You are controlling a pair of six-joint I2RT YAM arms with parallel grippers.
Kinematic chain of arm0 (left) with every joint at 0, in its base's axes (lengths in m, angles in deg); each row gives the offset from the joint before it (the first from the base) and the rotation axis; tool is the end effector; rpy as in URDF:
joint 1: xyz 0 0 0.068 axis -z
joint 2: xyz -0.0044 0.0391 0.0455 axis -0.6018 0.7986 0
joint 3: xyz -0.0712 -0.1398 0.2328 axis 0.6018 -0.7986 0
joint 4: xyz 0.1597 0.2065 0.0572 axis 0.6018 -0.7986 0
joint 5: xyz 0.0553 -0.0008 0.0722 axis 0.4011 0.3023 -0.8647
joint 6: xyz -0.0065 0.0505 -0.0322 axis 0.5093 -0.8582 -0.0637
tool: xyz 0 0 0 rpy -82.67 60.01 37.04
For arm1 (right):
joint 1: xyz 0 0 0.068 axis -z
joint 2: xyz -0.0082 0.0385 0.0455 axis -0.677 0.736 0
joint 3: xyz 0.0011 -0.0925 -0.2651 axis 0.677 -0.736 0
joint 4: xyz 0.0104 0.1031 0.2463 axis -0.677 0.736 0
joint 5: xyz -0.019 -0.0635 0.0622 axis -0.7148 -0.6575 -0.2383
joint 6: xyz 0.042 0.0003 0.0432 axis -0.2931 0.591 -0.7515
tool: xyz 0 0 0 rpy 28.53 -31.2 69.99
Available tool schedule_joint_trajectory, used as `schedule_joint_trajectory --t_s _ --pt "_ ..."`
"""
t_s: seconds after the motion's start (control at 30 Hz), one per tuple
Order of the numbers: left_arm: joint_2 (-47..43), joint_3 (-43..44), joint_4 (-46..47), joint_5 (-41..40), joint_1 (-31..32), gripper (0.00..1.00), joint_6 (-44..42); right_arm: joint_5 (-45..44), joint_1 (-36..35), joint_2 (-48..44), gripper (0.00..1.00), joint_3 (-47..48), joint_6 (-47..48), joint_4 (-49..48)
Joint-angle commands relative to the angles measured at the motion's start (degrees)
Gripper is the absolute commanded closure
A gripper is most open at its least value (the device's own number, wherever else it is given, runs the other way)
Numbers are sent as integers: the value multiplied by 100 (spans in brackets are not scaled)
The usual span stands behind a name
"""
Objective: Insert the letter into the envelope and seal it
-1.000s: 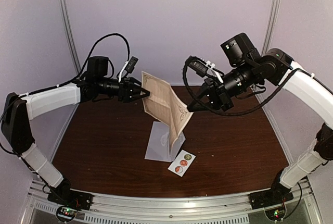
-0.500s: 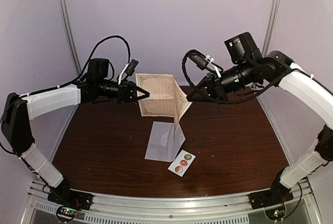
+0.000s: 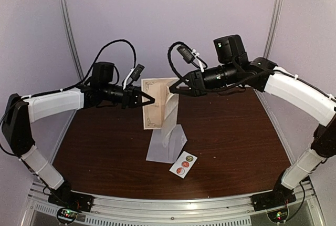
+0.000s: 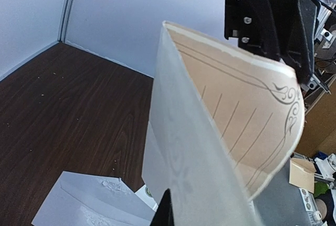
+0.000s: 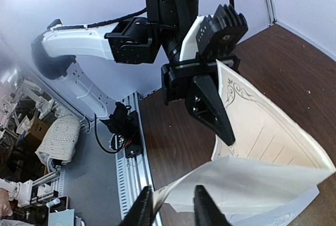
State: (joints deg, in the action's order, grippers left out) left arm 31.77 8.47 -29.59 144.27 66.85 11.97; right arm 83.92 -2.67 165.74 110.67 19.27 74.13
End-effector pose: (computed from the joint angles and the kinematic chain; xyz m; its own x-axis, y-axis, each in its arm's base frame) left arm 0.2966 -0.2155 0.3017 -0.5206 0.1865 -0.8332 0.8519 0.0485 -0.5214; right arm 0.2285 0.2753 0.4178 -0.4825 -0.2892 -0.8268 -0.8746 0.1088 0.4724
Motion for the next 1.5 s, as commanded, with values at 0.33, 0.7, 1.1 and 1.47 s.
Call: schedule_joint_trajectory --t_s 0.33,0.7,1.1,1.47 --pt "-120 -210 727 -96 83 100 486 -427 -40 -467 24 -615 -857 -1789" --pt "-368 -256 831 -11 83 100 542 -1160 622 -1879 10 -2262 -1015 -2358" --pt "-417 -230 870 302 83 100 589 -240 443 -1495 9 -2956 -29 -1929" --pt "-460 -220 874 501 83 100 586 -775 352 -1028 12 -2789 705 -1910"
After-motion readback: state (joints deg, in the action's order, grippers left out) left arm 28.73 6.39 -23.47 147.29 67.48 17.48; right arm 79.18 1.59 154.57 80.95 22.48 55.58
